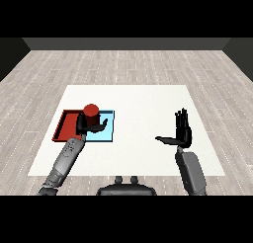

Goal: Pick the red can and put it in the red box

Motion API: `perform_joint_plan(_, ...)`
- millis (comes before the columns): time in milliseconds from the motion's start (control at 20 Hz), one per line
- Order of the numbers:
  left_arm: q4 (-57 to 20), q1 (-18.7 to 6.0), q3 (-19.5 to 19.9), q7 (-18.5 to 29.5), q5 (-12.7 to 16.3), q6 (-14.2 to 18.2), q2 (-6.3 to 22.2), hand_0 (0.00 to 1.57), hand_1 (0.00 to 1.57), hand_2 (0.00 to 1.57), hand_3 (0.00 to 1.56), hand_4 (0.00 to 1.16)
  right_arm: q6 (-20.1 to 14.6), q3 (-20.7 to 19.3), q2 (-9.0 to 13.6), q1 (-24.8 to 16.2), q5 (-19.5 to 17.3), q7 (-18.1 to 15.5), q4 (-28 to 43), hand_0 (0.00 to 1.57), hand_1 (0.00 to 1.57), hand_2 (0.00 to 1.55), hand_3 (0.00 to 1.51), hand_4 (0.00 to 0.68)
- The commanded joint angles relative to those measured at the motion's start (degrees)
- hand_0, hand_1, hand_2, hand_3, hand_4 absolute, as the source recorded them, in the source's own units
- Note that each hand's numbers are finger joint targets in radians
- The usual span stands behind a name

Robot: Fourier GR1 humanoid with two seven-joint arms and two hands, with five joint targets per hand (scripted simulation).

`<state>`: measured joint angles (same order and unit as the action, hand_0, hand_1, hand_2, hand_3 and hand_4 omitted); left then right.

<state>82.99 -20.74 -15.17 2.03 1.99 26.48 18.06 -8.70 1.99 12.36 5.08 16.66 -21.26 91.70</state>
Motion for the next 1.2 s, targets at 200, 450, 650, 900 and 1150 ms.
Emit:
perform_joint_plan(200,-16.48,-10.28,6.96,-3.16,-4.80,-2.43,6.47,1.57,1.57,1.51,1.42,1.10,1.22,0.82,-2.07,-6.59,-0.83,-2.82,-1.41,0.00,0.00,0.00,0.00,0.000)
perform_joint_plan(450,-30.71,-8.57,12.37,1.35,-2.91,-5.70,10.05,1.57,1.57,1.55,1.46,1.10,1.49,1.15,-2.03,-4.89,-3.00,-4.45,-5.78,0.00,0.00,0.00,0.00,0.000)
perform_joint_plan(650,-44.80,-9.74,15.31,7.69,-2.79,-6.10,8.84,1.57,1.57,1.57,1.49,1.09,3.45,-2.20,0.13,-1.65,-1.31,-5.16,-7.68,0.00,0.00,0.00,0.00,0.000)
perform_joint_plan(900,-59.63,-14.78,16.21,7.60,-6.30,-2.85,8.67,1.47,1.47,1.49,1.46,1.02,4.00,-0.67,-1.07,-5.23,-1.94,-7.10,-3.56,0.00,0.00,0.00,0.00,0.000)
perform_joint_plan(1150,-70.64,-19.27,15.28,3.62,-9.37,-2.54,9.93,0.33,0.33,0.45,0.33,0.72,1.99,-0.86,-0.83,-2.40,-5.05,-8.92,-6.09,0.00,0.00,0.00,0.00,0.000)
